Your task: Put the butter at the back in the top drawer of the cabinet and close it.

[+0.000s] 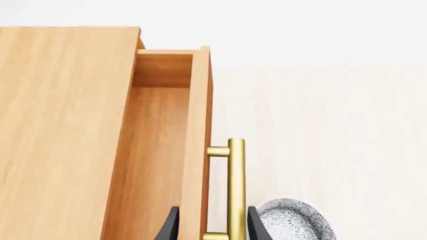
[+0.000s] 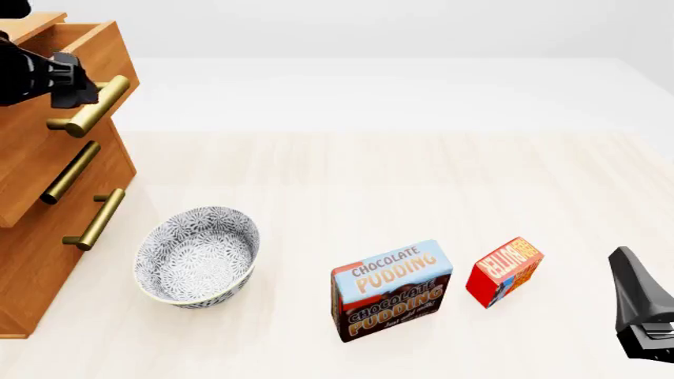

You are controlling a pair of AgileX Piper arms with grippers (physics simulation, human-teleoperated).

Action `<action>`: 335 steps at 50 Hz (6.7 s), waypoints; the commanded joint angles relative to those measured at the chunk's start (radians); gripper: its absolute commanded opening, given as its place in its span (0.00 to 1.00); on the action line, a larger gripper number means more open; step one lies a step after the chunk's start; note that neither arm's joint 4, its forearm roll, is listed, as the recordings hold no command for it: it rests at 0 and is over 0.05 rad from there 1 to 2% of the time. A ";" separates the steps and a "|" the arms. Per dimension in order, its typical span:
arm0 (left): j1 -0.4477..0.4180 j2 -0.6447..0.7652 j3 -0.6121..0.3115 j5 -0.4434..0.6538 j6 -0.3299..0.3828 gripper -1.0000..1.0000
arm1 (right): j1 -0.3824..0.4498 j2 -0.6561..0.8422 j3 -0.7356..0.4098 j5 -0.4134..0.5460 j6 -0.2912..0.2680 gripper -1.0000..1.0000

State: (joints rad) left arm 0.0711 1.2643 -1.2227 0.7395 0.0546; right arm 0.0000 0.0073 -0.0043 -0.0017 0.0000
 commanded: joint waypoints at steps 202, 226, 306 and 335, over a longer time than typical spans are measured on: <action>-0.296 0.113 0.101 -0.141 -0.138 1.00 | 0.000 0.000 0.000 0.000 0.000 1.00; -0.330 0.127 0.062 -0.122 -0.145 1.00 | 0.000 0.000 0.000 0.000 0.000 1.00; -0.421 0.114 0.006 -0.082 -0.169 1.00 | 0.000 0.000 0.000 0.000 0.000 1.00; -0.384 0.015 -0.056 0.031 -0.118 1.00 | 0.000 0.000 0.000 0.000 0.000 1.00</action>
State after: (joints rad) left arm -0.3112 1.3094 -1.2623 0.7345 -0.0882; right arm 0.0000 0.0073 -0.0043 -0.0017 0.0000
